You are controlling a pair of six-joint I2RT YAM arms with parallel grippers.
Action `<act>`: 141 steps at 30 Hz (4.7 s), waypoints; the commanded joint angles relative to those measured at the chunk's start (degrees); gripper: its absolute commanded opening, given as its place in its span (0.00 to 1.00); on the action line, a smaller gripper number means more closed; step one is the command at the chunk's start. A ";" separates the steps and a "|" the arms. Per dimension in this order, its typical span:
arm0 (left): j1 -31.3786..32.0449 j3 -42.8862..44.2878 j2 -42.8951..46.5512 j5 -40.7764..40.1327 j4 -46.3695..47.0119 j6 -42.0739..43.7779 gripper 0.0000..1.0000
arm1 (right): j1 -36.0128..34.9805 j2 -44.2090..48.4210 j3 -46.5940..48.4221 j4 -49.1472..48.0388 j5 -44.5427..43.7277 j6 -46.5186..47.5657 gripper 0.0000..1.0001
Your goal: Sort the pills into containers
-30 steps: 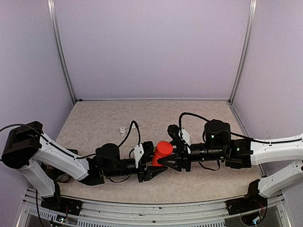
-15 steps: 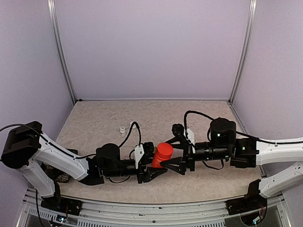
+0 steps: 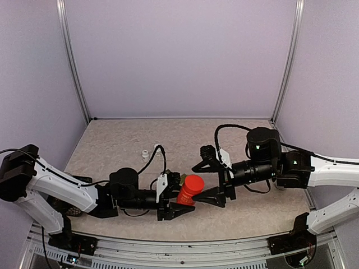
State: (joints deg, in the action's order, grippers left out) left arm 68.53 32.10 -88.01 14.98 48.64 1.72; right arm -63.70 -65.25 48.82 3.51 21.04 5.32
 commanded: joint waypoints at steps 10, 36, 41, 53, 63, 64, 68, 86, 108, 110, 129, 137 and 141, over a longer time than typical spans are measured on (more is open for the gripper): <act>-0.27 4.17 4.15 13.92 -16.15 6.05 0.36 | -0.46 -4.15 11.13 23.72 10.99 11.46 0.88; -2.18 3.01 3.47 17.72 -12.17 1.64 0.36 | -1.69 -2.25 7.66 16.39 5.95 11.72 0.68; -2.18 3.15 3.52 15.68 -12.58 1.40 0.36 | -1.71 -2.64 7.55 16.36 5.39 10.81 0.62; -1.08 2.80 5.63 1.94 -13.75 1.07 0.37 | -1.71 -3.16 6.30 14.58 3.46 4.98 0.49; 1.06 2.62 7.43 -10.86 -14.51 0.96 0.39 | -1.75 -3.42 5.04 13.44 -1.36 1.15 0.44; 1.68 2.88 7.52 -13.40 -14.99 1.03 0.39 | -1.77 -3.66 4.98 13.38 -2.26 0.54 0.44; 4.05 4.13 7.05 -22.73 -16.17 1.25 0.39 | -1.77 -4.99 5.13 13.02 -6.08 -3.44 0.43; 13.07 9.10 -0.12 -51.94 -15.97 4.27 0.37 | -3.26 -7.98 6.93 13.00 -16.96 -20.73 0.49; 6.83 -1.16 12.67 -16.21 -10.60 5.34 0.38 | -4.24 6.49 6.50 19.38 -7.12 2.10 0.88; 6.10 -0.89 13.39 -9.99 -12.23 6.21 0.38 | -4.24 7.72 6.49 19.11 -5.48 5.60 0.90; 3.27 4.18 7.55 19.19 -17.84 4.56 0.38 | -5.01 -0.98 10.68 14.24 16.31 19.74 0.85; 2.39 4.12 6.96 21.15 -16.30 3.23 0.38 | -6.30 -2.26 9.69 12.97 19.16 20.51 0.82; 2.33 4.08 6.73 21.40 -15.74 2.88 0.38 | -7.14 -2.60 9.26 12.16 17.61 20.45 0.81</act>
State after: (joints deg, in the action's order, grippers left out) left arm 71.26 34.37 -80.71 34.59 30.41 5.41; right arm -69.58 -67.40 57.69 17.54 38.52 25.17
